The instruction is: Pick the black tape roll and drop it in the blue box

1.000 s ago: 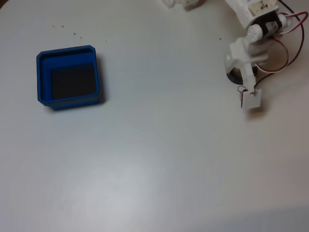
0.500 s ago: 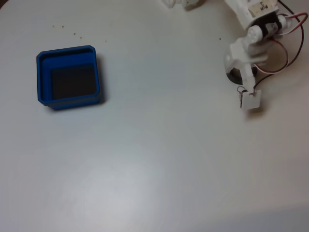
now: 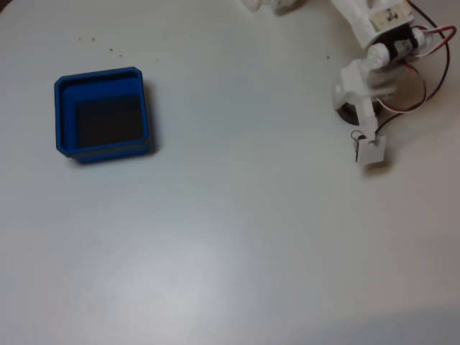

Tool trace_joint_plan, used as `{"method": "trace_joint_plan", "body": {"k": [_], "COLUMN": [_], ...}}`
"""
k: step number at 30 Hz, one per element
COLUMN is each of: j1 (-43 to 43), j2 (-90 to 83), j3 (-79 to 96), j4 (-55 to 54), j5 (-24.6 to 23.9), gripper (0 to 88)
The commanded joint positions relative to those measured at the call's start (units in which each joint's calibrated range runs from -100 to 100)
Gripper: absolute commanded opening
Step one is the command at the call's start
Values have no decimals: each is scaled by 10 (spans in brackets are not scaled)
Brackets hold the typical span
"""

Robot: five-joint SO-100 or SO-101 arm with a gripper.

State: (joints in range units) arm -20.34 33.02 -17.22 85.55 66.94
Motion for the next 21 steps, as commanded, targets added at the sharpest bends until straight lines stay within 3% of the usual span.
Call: {"method": "trace_joint_plan", "body": {"k": [1, 21], "j1": [5, 5], "j2": [-11, -64], "j3": [-18, -43], "j4": [4, 62], "j5": [-4, -4], "gripper": [12, 9]}}
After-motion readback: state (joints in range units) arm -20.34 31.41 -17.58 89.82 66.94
